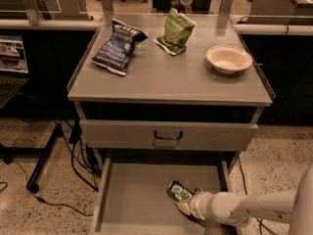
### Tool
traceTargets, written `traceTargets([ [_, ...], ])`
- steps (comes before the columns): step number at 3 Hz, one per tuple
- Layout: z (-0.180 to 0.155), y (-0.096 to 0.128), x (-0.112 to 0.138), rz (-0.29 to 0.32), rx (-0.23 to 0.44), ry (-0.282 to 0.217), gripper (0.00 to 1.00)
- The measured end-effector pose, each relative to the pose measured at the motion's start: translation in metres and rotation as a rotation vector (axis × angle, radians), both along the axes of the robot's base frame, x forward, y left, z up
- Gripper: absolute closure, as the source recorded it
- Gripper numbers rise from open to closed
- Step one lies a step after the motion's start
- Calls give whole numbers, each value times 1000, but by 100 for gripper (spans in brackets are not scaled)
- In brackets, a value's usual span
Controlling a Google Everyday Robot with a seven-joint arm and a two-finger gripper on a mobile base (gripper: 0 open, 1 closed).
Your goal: Pick green can from middle drawer and place on counter
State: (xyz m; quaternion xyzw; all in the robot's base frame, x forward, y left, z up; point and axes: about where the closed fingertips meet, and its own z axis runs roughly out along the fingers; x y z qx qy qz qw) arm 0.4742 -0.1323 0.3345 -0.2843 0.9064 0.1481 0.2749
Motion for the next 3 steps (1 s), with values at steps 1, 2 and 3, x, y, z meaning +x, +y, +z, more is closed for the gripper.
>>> traceTargets([
  [1, 0, 0, 0, 0, 0, 0, 100],
  [2, 5, 0, 0, 0, 0, 0, 100],
  [3, 24, 1, 13, 27, 1, -44, 100],
])
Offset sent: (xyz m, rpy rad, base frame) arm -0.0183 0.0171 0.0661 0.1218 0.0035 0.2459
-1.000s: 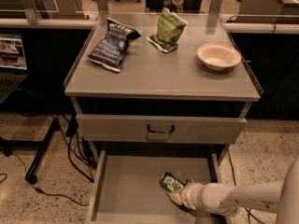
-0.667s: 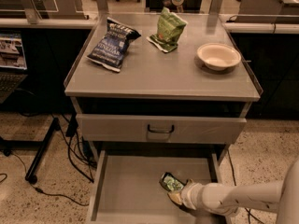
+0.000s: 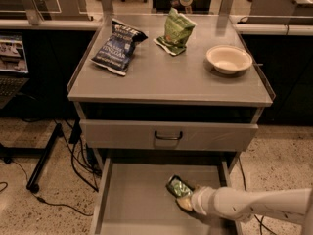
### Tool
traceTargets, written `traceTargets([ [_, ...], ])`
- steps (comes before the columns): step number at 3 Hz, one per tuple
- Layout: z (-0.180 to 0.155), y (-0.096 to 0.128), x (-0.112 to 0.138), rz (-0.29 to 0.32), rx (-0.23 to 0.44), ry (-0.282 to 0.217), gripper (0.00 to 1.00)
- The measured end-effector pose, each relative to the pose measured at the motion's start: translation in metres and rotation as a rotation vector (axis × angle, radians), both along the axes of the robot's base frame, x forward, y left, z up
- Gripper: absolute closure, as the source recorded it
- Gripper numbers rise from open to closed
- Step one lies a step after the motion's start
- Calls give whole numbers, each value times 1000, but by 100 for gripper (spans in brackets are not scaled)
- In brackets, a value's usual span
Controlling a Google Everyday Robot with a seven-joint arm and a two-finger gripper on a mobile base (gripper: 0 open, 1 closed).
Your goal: Pick green can from middle drawer and place on counter
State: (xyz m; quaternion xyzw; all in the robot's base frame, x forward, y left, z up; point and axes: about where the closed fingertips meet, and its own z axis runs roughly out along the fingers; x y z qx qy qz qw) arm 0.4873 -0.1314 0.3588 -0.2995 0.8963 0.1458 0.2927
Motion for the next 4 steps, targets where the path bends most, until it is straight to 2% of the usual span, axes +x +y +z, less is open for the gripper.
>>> traceTargets([
  [1, 45, 13, 19, 95, 66, -96, 100],
  [2, 80, 4, 13, 130, 149, -126, 100],
  [3, 97, -10, -10, 171, 207, -73, 100],
  [4, 122, -14, -49, 260, 248, -33, 100],
])
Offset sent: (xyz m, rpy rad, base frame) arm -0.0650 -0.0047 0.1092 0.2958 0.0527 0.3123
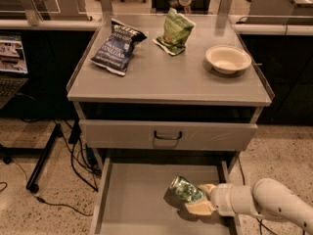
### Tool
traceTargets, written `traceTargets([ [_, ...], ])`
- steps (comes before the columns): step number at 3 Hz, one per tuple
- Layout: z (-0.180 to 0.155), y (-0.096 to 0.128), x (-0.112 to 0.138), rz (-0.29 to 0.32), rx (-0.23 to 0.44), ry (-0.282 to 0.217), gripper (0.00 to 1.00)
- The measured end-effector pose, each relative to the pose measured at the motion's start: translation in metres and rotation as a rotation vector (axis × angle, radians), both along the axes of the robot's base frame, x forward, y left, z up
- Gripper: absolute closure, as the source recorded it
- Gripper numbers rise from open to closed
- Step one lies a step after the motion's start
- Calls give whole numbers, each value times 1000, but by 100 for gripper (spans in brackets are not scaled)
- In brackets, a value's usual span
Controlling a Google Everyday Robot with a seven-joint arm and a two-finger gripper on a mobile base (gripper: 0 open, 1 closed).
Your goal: Pick green can from middle drawer and place on counter
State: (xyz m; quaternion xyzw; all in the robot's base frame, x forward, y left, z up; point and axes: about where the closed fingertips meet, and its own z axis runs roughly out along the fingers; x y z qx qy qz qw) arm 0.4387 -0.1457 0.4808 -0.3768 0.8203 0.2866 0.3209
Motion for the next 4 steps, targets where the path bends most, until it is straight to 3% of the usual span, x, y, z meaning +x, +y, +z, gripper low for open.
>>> traceTargets([
  [1, 2, 3, -16, 43, 13, 29, 100],
  [2, 12, 7, -17, 52, 6, 10, 100],
  [4, 104, 20, -29, 115, -2, -134, 100],
])
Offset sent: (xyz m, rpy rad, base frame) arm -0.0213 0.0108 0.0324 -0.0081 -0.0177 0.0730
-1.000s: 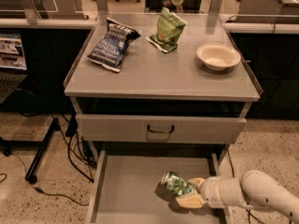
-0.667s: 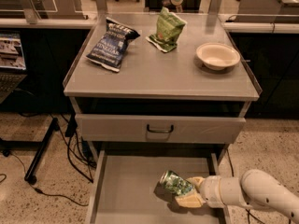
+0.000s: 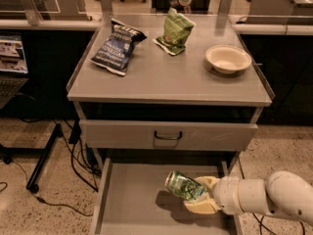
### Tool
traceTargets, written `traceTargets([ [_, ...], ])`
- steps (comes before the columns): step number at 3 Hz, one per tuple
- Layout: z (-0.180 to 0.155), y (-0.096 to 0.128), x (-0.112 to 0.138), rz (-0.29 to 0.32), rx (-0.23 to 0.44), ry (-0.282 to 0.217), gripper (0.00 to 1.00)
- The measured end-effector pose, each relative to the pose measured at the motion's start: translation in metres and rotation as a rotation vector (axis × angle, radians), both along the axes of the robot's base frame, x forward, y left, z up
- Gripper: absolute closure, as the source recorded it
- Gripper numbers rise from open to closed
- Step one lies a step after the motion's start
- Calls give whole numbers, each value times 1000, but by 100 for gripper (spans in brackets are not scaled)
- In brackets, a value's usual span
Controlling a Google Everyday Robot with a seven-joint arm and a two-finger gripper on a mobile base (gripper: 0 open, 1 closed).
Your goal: Pick green can from middle drawer and place on counter
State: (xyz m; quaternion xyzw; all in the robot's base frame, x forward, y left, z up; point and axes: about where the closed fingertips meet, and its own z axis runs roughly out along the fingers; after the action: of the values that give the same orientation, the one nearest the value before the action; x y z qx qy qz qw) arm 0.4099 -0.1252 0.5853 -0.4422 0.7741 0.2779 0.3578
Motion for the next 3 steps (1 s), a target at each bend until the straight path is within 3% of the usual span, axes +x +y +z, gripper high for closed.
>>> traceTargets([
  [2, 108, 17, 10, 19, -57, -178, 100],
  [3, 108, 17, 10, 19, -57, -178, 100],
])
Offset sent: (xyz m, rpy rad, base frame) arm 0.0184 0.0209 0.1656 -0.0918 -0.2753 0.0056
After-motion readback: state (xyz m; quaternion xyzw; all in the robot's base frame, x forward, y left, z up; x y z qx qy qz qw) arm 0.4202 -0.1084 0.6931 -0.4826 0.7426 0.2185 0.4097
